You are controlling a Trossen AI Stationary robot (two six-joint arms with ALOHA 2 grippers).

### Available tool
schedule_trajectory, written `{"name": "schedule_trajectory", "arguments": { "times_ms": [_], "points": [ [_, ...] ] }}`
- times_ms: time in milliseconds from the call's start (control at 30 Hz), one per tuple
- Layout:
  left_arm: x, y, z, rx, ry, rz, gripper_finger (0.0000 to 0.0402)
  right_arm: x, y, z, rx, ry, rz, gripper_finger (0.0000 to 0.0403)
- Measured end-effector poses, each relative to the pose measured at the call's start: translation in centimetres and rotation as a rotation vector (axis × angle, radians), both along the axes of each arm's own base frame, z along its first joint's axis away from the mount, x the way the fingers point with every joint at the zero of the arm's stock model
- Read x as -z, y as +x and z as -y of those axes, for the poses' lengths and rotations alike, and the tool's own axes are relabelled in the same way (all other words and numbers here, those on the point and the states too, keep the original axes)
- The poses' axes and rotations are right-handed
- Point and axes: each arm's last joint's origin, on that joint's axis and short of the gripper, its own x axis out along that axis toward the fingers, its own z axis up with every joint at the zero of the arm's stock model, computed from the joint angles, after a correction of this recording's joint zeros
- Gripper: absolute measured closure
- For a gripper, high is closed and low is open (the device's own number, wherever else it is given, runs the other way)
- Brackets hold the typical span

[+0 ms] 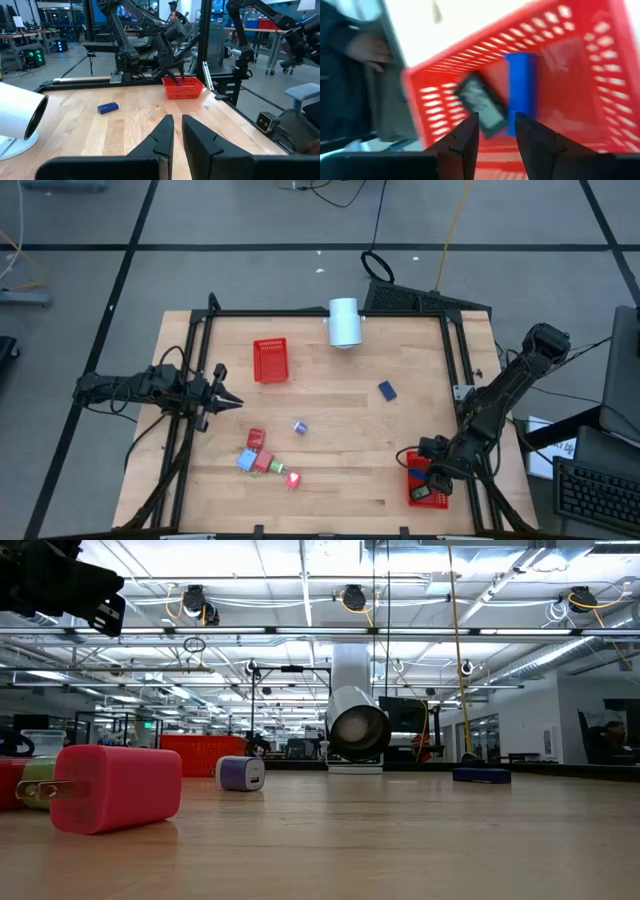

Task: Pick & Place Office items
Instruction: Put the dark blue digital timer into the bottom red bin

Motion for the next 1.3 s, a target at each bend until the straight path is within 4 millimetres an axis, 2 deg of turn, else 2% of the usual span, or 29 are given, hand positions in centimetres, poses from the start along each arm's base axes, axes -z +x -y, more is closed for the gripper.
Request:
{"name": "schedule_trajectory", "arguments": {
  "times_ms": [133, 433, 667, 833, 933, 1033, 1300],
  "points": [
    [0.0, 0.0, 0.0, 0.0, 0.0, 0.0, 0.036, -1.0, 0.1, 0.0, -0.021, 0.051, 0.081, 0.0289],
    [0.0, 0.0, 0.0, 0.0, 0.0, 0.0, 0.036, -3.4, 0.5, 0.2, -0.106, -0.025, 0.471, 0.0289],
    [0.0, 0.0, 0.0, -0.001, 0.0, 0.0, 0.036, -4.9, 1.2, 0.5, -0.164, -0.327, 0.837, 0.0289],
    [0.0, 0.0, 0.0, 0.0, 0.0, 0.0, 0.036, -6.0, 2.0, 1.0, -0.162, -0.696, 1.051, 0.0289],
    [0.0, 0.0, 0.0, 0.0, 0.0, 0.0, 0.036, -6.5, 3.0, 1.8, -0.048, -0.862, 1.07, 0.0289],
    [0.0, 0.0, 0.0, 0.0, 0.0, 0.0, 0.036, -6.5, 4.3, 3.0, 0.041, -0.952, 1.039, 0.0289],
    [0.0, 0.0, 0.0, 0.0, 0.0, 0.0, 0.036, -4.6, 8.2, 7.3, 0.169, -1.154, 0.834, 0.0289]
  ]
}}
